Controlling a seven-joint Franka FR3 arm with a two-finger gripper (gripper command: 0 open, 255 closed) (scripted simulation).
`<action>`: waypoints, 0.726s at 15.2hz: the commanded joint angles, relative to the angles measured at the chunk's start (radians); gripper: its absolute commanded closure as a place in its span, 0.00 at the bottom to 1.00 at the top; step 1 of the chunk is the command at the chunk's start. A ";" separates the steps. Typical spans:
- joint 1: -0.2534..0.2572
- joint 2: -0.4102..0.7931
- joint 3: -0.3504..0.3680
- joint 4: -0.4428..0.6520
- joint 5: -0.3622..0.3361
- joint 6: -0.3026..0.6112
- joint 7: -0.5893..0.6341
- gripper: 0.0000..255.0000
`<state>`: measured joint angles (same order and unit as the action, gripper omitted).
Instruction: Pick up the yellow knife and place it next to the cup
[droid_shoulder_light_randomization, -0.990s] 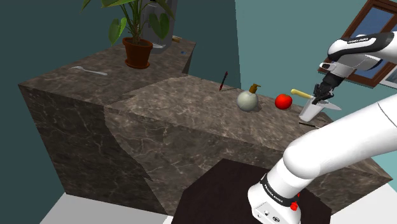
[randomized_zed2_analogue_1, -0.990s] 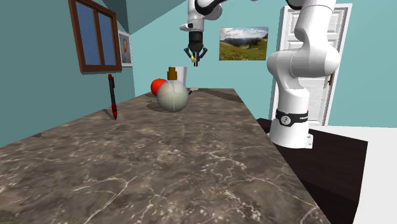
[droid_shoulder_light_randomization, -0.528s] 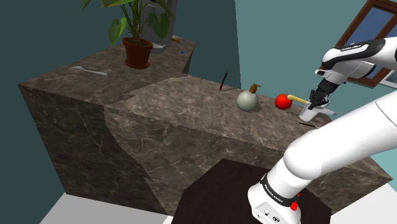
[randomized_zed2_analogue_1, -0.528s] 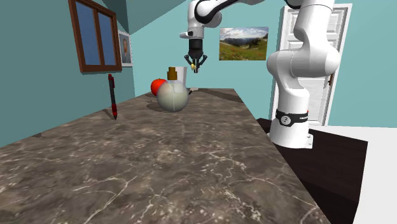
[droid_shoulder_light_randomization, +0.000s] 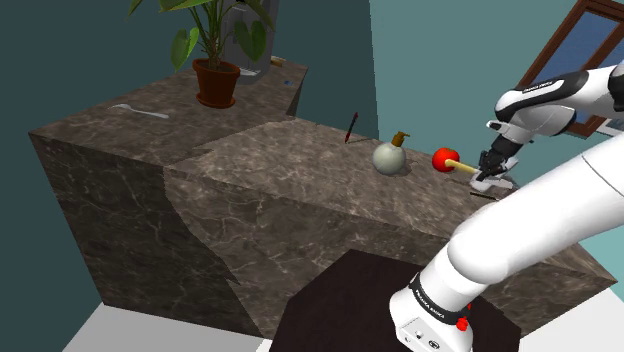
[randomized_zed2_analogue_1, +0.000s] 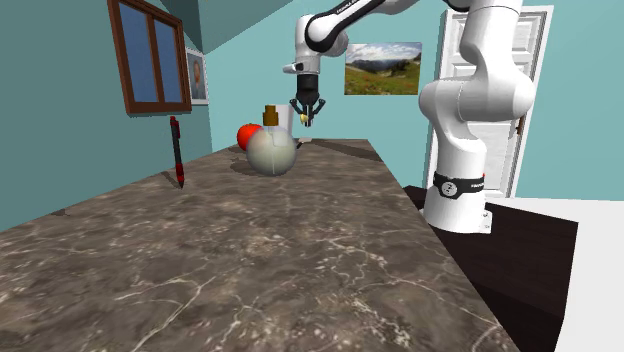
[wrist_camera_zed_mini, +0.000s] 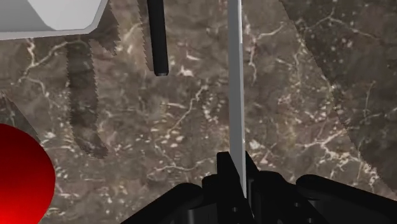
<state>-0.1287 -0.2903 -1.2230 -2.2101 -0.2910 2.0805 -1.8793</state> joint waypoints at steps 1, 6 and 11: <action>0.015 0.017 -0.025 -0.017 0.010 0.031 -0.009 1.00; 0.077 0.073 -0.108 -0.055 0.055 0.109 -0.046 1.00; 0.208 0.158 -0.258 -0.088 0.143 0.190 -0.114 1.00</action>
<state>0.0487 -0.1498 -1.4445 -2.2913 -0.1679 2.2540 -1.9760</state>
